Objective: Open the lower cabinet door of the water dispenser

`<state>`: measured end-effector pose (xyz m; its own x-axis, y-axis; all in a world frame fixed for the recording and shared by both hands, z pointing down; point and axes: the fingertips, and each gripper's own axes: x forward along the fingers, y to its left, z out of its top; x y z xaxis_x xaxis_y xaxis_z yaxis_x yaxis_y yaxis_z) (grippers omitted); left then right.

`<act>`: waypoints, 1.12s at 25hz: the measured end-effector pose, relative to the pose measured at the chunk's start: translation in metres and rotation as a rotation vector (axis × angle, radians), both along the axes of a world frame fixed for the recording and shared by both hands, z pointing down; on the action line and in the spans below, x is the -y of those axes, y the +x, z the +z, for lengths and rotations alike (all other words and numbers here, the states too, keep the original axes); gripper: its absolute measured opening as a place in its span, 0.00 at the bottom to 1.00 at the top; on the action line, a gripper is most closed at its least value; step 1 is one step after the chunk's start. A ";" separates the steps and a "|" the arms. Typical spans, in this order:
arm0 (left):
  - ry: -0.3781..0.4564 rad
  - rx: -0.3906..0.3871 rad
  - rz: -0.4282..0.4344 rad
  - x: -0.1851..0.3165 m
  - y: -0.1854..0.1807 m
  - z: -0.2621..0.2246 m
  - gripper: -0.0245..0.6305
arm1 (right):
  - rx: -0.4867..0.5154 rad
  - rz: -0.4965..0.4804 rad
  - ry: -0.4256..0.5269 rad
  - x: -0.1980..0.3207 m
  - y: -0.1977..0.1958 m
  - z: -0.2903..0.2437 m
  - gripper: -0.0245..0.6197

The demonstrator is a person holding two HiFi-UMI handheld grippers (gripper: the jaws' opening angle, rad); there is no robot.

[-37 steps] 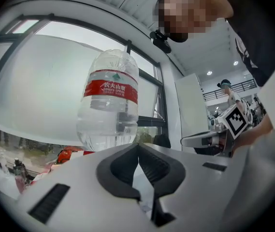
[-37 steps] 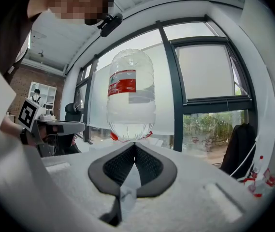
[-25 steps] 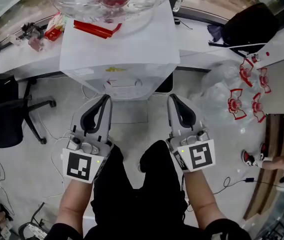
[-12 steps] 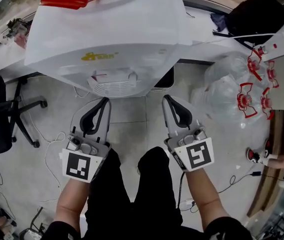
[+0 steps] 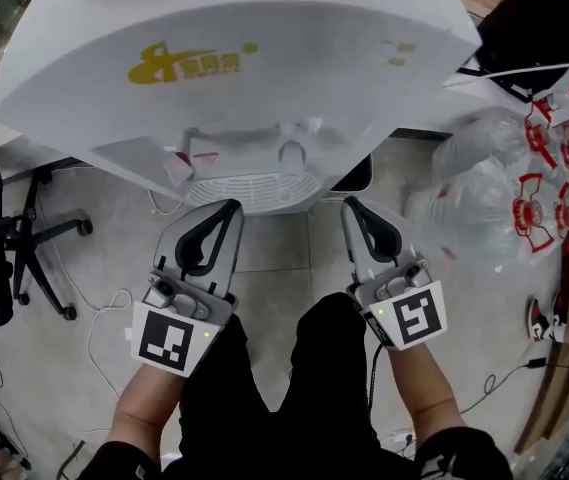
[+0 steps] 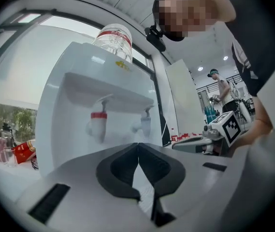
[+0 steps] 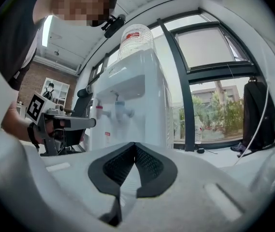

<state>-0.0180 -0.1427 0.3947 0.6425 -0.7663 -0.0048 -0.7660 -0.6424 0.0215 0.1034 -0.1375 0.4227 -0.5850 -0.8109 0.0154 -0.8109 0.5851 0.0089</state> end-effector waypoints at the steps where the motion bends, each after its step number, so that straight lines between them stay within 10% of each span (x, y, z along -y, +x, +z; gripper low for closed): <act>1: -0.001 0.002 0.001 0.000 -0.003 0.012 0.05 | 0.001 -0.005 0.002 0.002 -0.002 0.012 0.05; 10: 0.084 -0.038 0.000 0.002 -0.008 0.065 0.05 | 0.064 0.007 0.087 0.018 -0.007 0.078 0.05; 28: 0.061 -0.036 -0.039 -0.006 -0.013 0.104 0.05 | -0.030 -0.044 -0.103 0.010 0.018 0.178 0.07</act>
<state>-0.0312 -0.1363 0.4983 0.6107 -0.7883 -0.0755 -0.7900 -0.6130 0.0113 0.1211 -0.1474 0.6004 -0.6184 -0.7773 0.1157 -0.7844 0.6196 -0.0294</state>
